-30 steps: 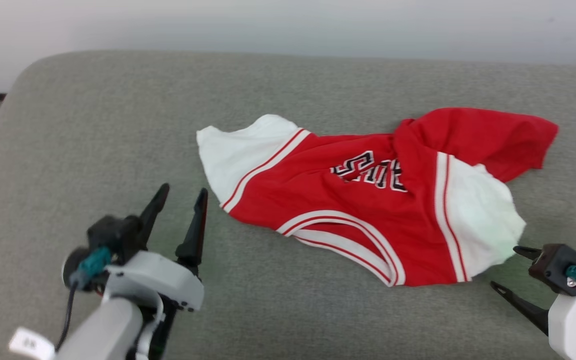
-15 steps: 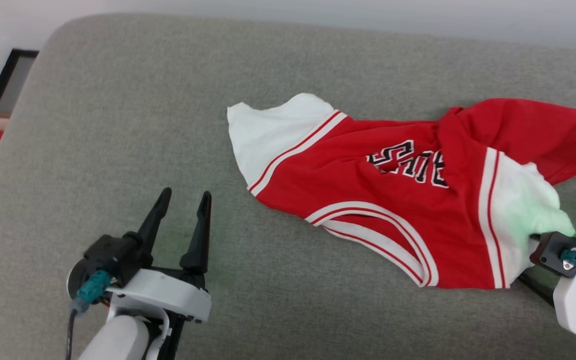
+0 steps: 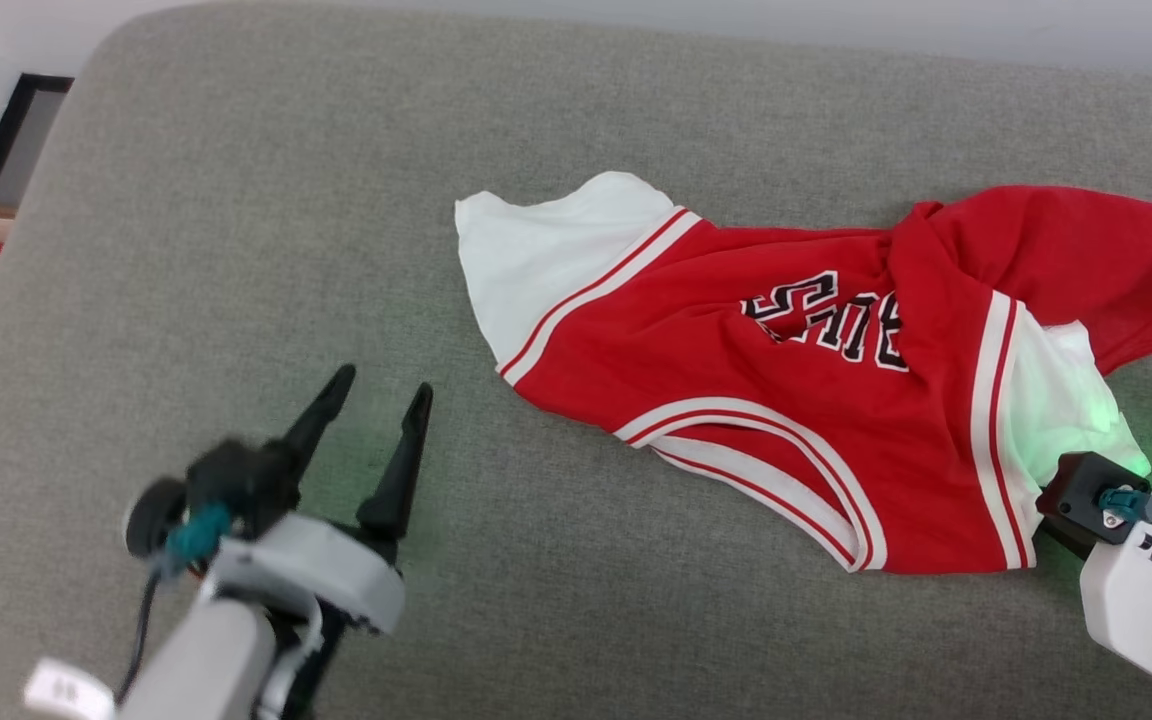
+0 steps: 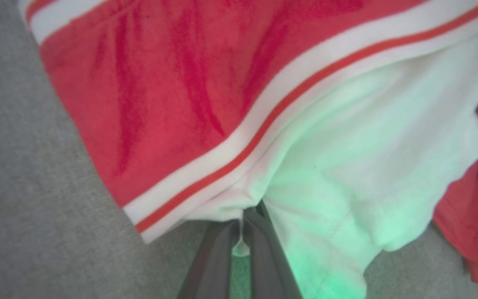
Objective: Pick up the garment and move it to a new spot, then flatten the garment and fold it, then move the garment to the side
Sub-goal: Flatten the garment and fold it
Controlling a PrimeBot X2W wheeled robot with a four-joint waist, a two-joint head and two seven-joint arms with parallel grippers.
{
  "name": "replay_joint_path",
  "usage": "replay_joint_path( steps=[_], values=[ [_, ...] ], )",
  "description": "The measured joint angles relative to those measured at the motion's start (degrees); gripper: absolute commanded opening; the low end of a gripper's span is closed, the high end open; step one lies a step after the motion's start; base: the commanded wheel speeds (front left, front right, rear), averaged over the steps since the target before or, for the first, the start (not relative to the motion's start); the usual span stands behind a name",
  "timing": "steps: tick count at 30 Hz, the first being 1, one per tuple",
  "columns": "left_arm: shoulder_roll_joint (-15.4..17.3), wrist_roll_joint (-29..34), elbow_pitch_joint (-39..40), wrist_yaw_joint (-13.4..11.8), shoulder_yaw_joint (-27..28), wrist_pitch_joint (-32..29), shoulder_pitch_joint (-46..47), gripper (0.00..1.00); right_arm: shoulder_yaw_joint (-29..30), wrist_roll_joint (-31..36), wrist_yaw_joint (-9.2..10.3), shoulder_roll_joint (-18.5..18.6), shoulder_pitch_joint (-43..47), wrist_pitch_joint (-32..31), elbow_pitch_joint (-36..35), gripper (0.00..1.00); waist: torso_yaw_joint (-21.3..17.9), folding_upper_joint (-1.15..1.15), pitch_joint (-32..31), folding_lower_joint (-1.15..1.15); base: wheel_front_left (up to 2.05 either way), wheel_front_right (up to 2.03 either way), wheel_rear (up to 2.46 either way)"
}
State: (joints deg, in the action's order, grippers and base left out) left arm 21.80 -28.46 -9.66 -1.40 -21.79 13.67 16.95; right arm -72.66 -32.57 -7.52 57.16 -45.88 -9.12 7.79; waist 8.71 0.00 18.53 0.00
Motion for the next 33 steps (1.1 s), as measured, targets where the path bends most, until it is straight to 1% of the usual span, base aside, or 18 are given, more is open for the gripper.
replay_joint_path(
  steps=[2, 4, 6, 9, 11, 14, 16, 18, 22, 24, 28, 32, 33],
  values=[
    [2.0, 0.3, -1.3, 2.2, -1.3, -3.9, 2.7, 1.0, 0.0, -0.8, 0.0, 0.1, -0.1, 0.2, -0.1, 0.0, -0.1, 0.0, 0.1, 0.0, 0.0, 0.0, 0.0],
    [4.1, 0.4, -2.7, 3.7, -1.9, -8.8, 6.4, 1.0, 0.0, -0.7, 0.0, 0.1, -0.2, 0.3, -0.4, 0.0, -0.3, 0.0, 0.4, 0.0, 0.0, 0.0, 0.0],
    [7.5, 1.9, -3.6, 6.2, -4.1, -14.3, 10.9, 1.0, 0.0, -0.7, 0.0, 0.0, -0.5, 0.5, -0.6, 0.0, -0.6, 0.0, 0.7, 0.0, 0.0, 0.0, 0.0],
    [10.6, 1.2, -4.6, 8.3, -7.5, -22.0, 18.3, 1.0, -0.1, -0.6, 0.0, -0.5, -1.1, 0.6, -0.8, 0.0, -1.4, 0.0, 1.3, 0.0, 0.0, 0.0, 0.0],
    [11.3, -2.5, -6.1, 8.6, -10.2, -28.4, 22.0, 1.0, -0.1, -0.5, -0.01, -1.0, -1.9, 0.5, -0.8, 0.0, -1.9, 0.0, 1.7, 0.0, 0.0, 0.0, 0.0],
    [13.1, -10.6, -6.2, 8.8, -16.9, -37.7, 27.5, 1.0, -0.1, -0.2, -0.01, -1.8, -3.0, 0.6, -0.9, 0.0, -2.9, 0.0, 2.6, 0.0, 0.0, 0.0, 0.0],
    [13.9, -16.5, -7.2, 8.9, -18.5, -43.0, 31.1, 1.0, -0.1, 0.3, -0.01, -2.2, -3.5, 0.8, -1.1, 0.0, -3.5, 0.0, 3.3, 0.0, 0.0, 0.0, 0.0],
    [13.9, -22.2, -8.9, 8.9, -18.6, -46.9, 33.9, 1.0, 0.0, 0.4, -0.02, -2.4, -4.0, 0.9, -1.2, 0.0, -4.0, 0.0, 4.1, 0.0, 0.0, 0.0, 0.0],
    [14.1, -27.1, -12.5, 8.9, -20.8, -55.1, 38.1, 1.0, 0.2, 0.8, -0.03, -3.1, -4.5, 1.0, -1.6, 0.0, -5.1, 0.0, 5.4, 0.0, 0.0, 0.0, 0.0],
    [13.1, -30.7, -15.2, 8.9, -20.0, -57.5, 38.9, 1.0, 0.2, 0.8, -0.04, -3.3, -5.0, 1.1, -1.7, 0.0, -5.6, 0.0, 6.0, 0.0, 0.0, 0.0, 0.0],
    [12.0, -32.8, -17.9, 8.9, -20.3, -60.4, 41.2, 1.0, 0.4, 0.8, -0.1, -3.7, -5.5, 1.2, -2.0, 0.0, -6.3, 0.0, 7.1, 0.0, 0.0, 0.0, 0.0],
    [10.6, -35.3, -20.2, 8.9, -20.0, -61.2, 42.3, 0.99, 0.4, 1.0, -0.25, -4.1, -6.3, 1.2, -2.4, 0.0, -6.7, 0.0, 8.1, 0.0, 0.0, 0.0, 0.0],
    [10.4, -35.7, -20.5, 8.9, -20.2, -61.5, 42.6, 0.68, 0.4, 1.0, -0.25, -4.1, -6.3, 1.4, -2.4, 0.0, -6.8, 0.0, 8.4, 0.0, 0.0, 0.0, 0.0]
  ],
)
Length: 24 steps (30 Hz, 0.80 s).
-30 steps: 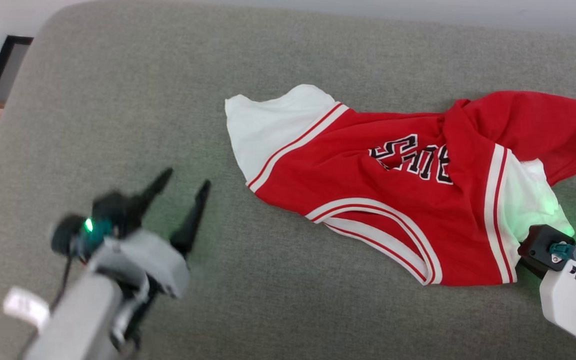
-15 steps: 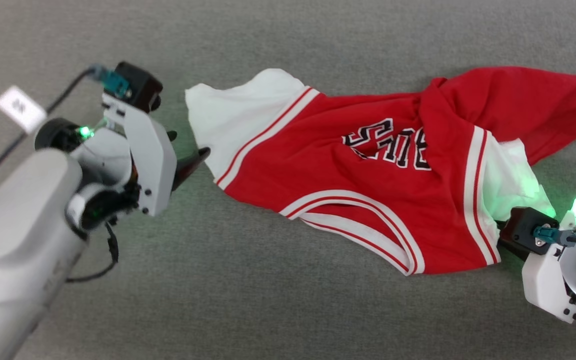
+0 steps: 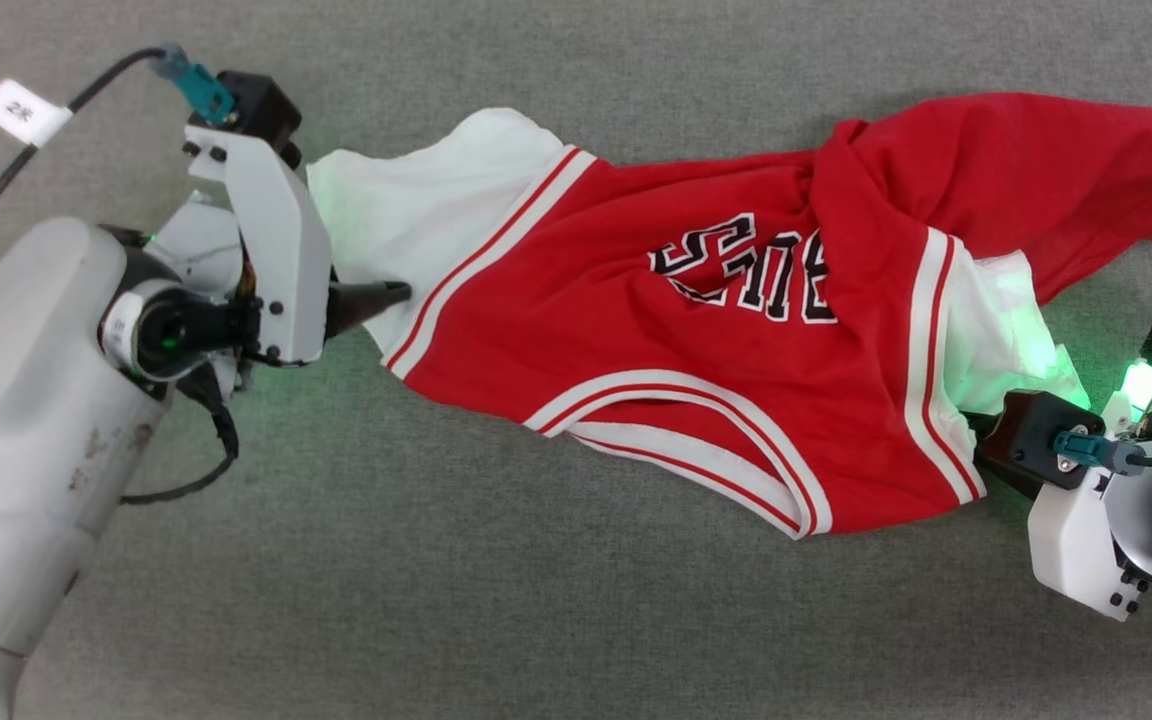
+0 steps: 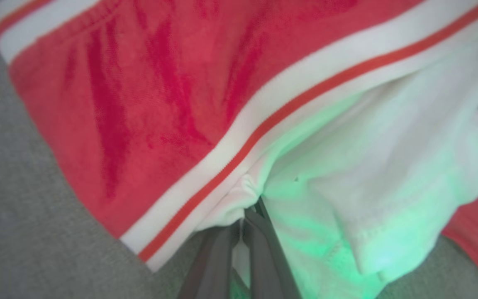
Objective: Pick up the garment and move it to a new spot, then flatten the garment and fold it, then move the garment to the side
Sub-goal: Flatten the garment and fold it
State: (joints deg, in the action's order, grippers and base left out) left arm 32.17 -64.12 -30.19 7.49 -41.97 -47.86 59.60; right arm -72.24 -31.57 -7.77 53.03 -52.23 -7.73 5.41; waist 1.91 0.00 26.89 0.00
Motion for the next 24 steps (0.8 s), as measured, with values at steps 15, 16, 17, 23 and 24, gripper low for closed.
replay_joint_path(
  steps=[15, 16, 17, 23, 24],
  values=[
    [0.9, -14.8, 8.5, 0.0, 6.8, 8.1, -6.6, 0.0, 11.3, -7.5, 0.25, 1.5, 2.4, 12.4, -0.4, 0.0, -1.4, 0.0, -4.4, 0.0, 0.0, 0.0, 0.0],
    [1.0, -16.7, 9.9, 0.0, 8.1, 8.7, -7.4, 0.0, 13.0, -8.1, 0.24, 2.3, 3.0, 12.7, -1.2, 0.0, -1.5, 0.0, -5.0, 0.0, 0.0, 0.0, 0.0],
    [1.0, -18.6, 11.4, 0.0, 9.3, 9.3, -8.1, 0.0, 14.8, -8.9, 0.24, 2.9, 3.6, 12.9, -1.9, 0.0, -1.5, 0.0, -5.6, 0.0, 0.0, 0.0, 0.0],
    [-1.2, -24.5, 16.2, 0.0, 15.8, 15.0, -8.1, 0.0, 25.6, -13.6, 0.24, 2.8, 5.1, 13.8, -2.8, 0.0, -1.7, 0.0, -7.4, 0.0, 0.0, 0.0, 0.0],
    [-1.9, -23.9, 15.3, -0.1, 16.5, 17.0, -7.2, 0.0, 27.3, -13.8, 0.24, 1.7, 4.9, 13.8, -1.6, 0.0, -1.7, 0.0, -7.3, 0.0, 0.0, 0.0, 0.0]
  ],
)
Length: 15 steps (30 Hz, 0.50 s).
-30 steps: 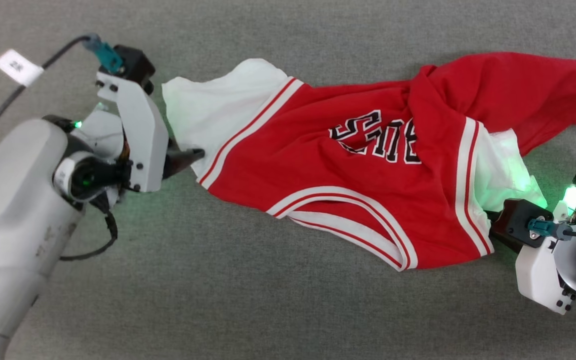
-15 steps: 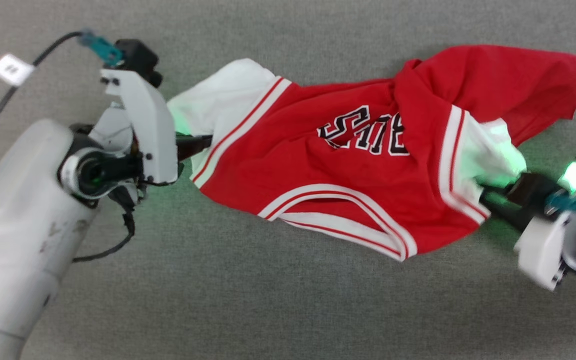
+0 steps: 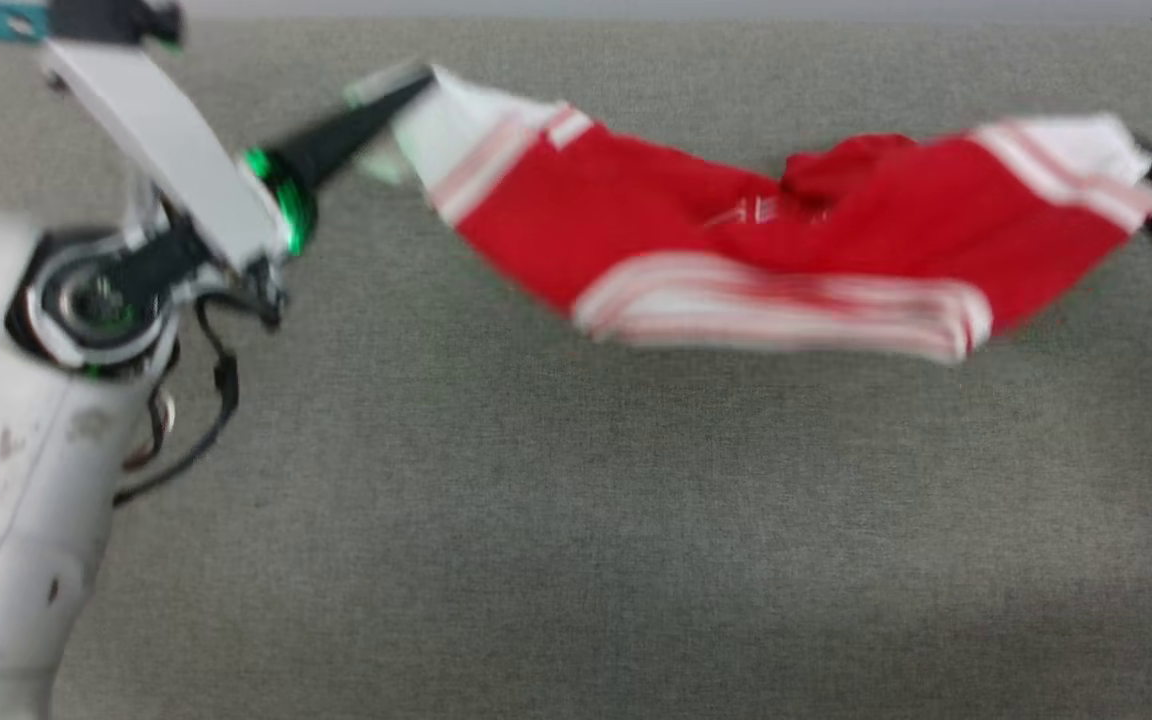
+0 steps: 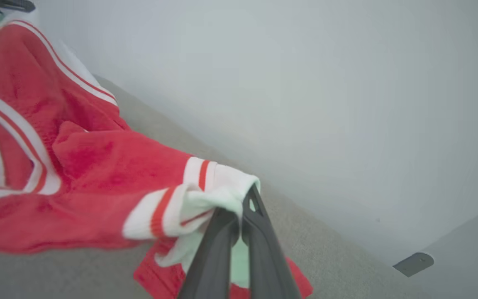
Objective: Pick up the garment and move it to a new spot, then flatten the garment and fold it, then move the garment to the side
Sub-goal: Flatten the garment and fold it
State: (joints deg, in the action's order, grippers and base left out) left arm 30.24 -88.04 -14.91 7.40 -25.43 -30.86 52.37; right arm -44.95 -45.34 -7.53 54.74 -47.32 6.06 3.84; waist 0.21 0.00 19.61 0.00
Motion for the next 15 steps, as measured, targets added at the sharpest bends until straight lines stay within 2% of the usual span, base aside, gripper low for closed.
replay_joint_path(
  steps=[3, 5, 7, 11, 15],
  values=[
    [-3.9, 1.7, -5.6, -2.0, 2.0, 5.8, 4.9, 0.0, 3.9, -0.8, 0.0, -4.9, -2.9, -0.5, 4.9, 0.0, -0.1, 0.0, 1.1, 0.0, 0.0, 0.0, 0.0],
    [-7.0, 2.2, -9.9, -2.5, 2.9, 8.9, 9.5, 0.0, 5.8, 0.2, 0.0, -8.4, -7.4, -1.4, 8.8, 0.0, -0.2, 0.0, 2.2, 0.0, 0.0, 0.0, 0.0],
    [-9.9, 3.9, -15.5, -4.5, 3.9, 13.4, 15.4, 0.0, 7.1, 0.6, 0.0, -11.8, -12.7, -2.6, 13.3, 0.0, -0.3, 0.0, 3.6, 0.0, 0.0, 0.0, 0.0],
    [-12.2, 10.9, -25.6, -6.2, 3.6, 22.9, 28.2, 0.0, 9.8, 2.3, 0.01, -17.3, -25.4, -4.7, 23.1, 0.0, -0.6, 0.0, 6.5, 0.0, 0.0, 0.0, 0.0],
    [-14.1, 14.3, -31.9, -4.6, 5.0, 32.1, 39.7, 0.0, 12.6, 4.7, 0.01, -20.9, -36.4, -4.2, 32.0, 0.0, -0.9, 0.0, 9.1, 0.0, 0.0, 0.0, 0.0]
  ],
)
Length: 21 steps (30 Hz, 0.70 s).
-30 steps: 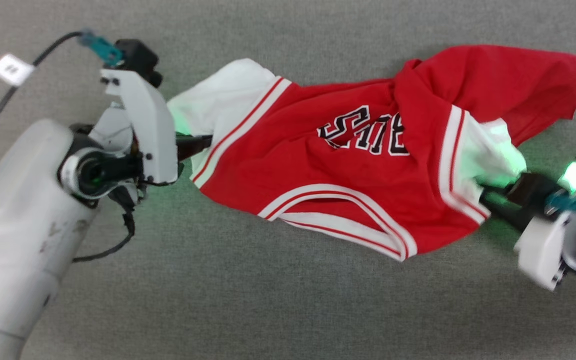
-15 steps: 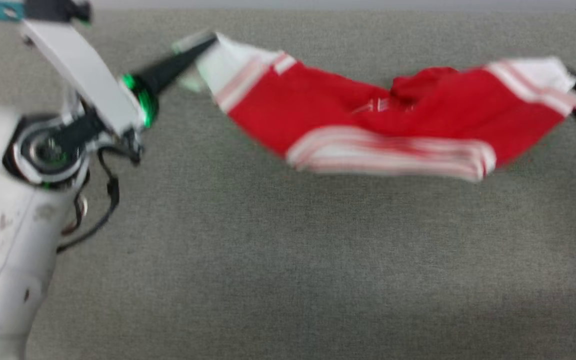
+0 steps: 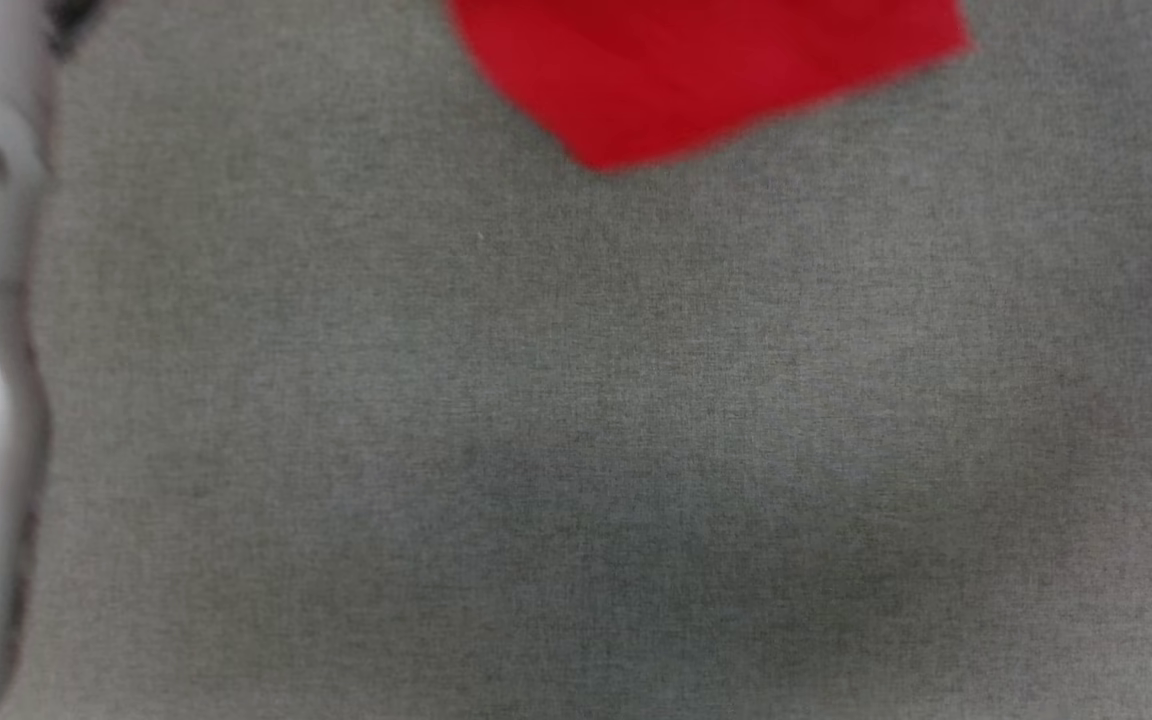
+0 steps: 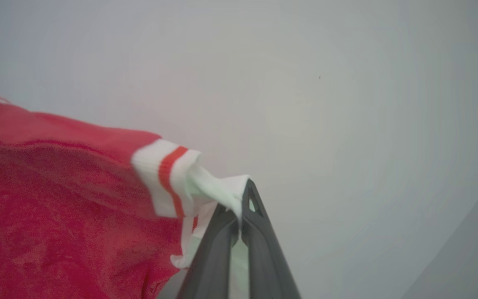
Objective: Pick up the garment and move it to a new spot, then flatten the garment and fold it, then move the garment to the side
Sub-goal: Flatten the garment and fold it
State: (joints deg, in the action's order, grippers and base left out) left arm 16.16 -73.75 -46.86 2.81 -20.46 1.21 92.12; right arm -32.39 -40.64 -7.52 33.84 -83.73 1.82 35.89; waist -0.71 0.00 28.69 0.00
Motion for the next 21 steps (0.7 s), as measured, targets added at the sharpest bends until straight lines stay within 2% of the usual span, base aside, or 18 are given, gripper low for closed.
replay_joint_path(
  steps=[5, 7, 10, 12, 16, 20, 21],
  values=[
    [-1.2, 0.6, -5.9, 3.1, 2.2, 6.9, 8.9, 0.0, 1.6, 2.4, -0.01, -3.0, -9.2, 3.4, 7.1, 0.0, -0.6, 0.0, 1.1, 0.0, 0.0, 0.0, 0.0],
    [-1.7, -0.8, -7.6, 3.9, 2.8, 6.8, 9.9, 0.0, 0.5, 2.9, -0.01, -3.3, -9.9, 4.1, 8.3, 0.0, -0.7, 0.0, 0.7, 0.0, 0.0, 0.0, 0.0],
    [-1.7, -1.2, -9.7, 4.3, 1.6, 3.6, 8.2, 0.0, -2.6, 3.0, -0.01, -3.0, -8.3, 4.3, 8.7, 0.0, -0.5, 0.0, -0.1, 0.0, 0.0, 0.0, 0.0],
    [-1.7, -3.2, -8.9, 4.4, 2.1, 1.8, 5.1, 0.0, -3.8, 2.1, -0.01, -2.2, -5.7, 5.3, 8.3, 0.0, -0.3, 0.0, -0.6, 0.0, 0.0, 0.0, 0.0],
    [-0.4, -6.3, -2.4, 4.5, 1.6, -1.3, -5.2, 0.0, -8.1, 0.2, 0.0, 1.3, 1.8, 5.4, 4.2, 0.0, -0.1, 0.0, -1.3, 0.0, 0.0, 0.0, 0.0],
    [2.2, -8.2, 5.9, 4.5, -0.3, -3.7, -21.6, 0.0, -11.5, -3.7, -0.01, 6.1, 12.2, 3.4, -2.8, 0.0, 0.1, 0.0, -2.5, 0.0, 0.0, 0.0, 0.0],
    [2.3, -8.8, 8.2, 4.5, -0.2, -2.5, -25.9, 0.0, -11.7, -5.5, -0.01, 7.7, 15.3, 2.3, -4.6, 0.0, 0.3, 0.0, -2.9, 0.0, 0.0, 0.0, 0.0]
  ],
)
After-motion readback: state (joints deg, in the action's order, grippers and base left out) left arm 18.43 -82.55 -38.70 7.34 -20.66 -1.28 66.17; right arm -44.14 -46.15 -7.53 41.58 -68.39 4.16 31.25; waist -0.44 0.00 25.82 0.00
